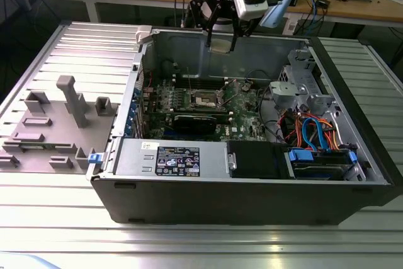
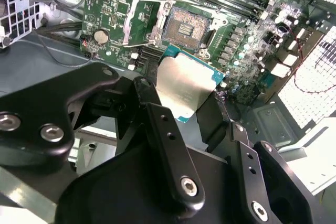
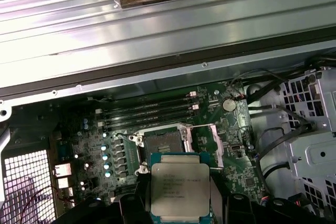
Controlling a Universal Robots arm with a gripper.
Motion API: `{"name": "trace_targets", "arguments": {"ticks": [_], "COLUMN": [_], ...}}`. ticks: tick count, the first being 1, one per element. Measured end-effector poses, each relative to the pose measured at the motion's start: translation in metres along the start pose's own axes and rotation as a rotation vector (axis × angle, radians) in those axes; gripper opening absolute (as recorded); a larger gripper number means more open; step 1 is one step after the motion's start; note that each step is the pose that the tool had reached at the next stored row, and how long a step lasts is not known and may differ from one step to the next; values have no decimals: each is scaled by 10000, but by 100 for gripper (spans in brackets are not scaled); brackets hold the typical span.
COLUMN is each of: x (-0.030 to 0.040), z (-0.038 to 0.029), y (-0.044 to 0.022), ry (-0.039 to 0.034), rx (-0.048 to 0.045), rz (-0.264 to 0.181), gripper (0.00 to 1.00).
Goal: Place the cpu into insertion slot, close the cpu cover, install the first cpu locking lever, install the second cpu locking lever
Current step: 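Place the cpu into insertion slot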
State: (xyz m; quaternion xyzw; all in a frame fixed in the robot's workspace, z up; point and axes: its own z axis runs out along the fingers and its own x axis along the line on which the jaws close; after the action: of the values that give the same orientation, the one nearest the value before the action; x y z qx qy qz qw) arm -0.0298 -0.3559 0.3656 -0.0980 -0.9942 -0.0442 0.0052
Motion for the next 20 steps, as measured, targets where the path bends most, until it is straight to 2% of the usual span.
{"name": "trace_targets", "arguments": {"ticks": [8, 20], "x": [0, 0], "z": [8, 8], "y": [-1, -1], "ry": [-80, -81], "rx": [-14, -14], "rz": [911, 914], "gripper": [54, 54]}}
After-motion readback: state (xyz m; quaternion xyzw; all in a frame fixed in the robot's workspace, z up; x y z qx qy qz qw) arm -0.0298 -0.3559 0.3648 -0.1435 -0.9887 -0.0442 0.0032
